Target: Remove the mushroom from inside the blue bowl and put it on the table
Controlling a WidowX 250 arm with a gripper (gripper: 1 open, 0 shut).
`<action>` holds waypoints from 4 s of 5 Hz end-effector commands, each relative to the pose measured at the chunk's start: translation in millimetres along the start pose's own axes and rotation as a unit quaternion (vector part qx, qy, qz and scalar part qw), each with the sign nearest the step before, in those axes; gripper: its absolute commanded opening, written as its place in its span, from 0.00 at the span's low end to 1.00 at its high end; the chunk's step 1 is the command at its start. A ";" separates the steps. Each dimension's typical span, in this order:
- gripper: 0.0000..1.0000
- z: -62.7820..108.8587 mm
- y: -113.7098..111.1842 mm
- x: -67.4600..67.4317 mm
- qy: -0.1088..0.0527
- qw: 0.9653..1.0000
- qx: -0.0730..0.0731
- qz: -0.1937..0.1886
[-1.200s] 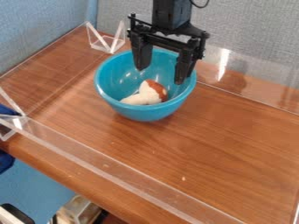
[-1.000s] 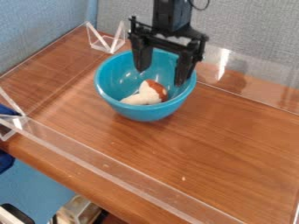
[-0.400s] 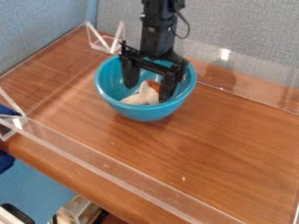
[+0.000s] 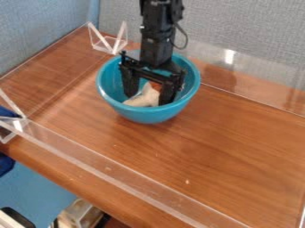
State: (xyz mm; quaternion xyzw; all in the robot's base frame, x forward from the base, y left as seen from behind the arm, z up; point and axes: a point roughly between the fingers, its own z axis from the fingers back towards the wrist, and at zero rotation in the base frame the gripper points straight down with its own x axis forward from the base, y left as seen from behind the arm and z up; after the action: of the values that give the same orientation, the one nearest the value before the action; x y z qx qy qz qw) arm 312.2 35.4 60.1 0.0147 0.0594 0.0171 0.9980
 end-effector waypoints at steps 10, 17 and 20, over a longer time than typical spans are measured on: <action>0.00 86.7 8.8 -8.6 -0.080 0.995 -0.026 0.060; 1.00 15.6 16.7 15.5 -0.066 0.987 -0.008 0.149; 0.00 -0.2 20.0 21.3 -0.062 0.985 -0.002 0.162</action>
State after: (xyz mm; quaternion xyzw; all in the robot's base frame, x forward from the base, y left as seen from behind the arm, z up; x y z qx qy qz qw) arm 329.3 53.8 48.6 0.0224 0.0097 0.1758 0.9841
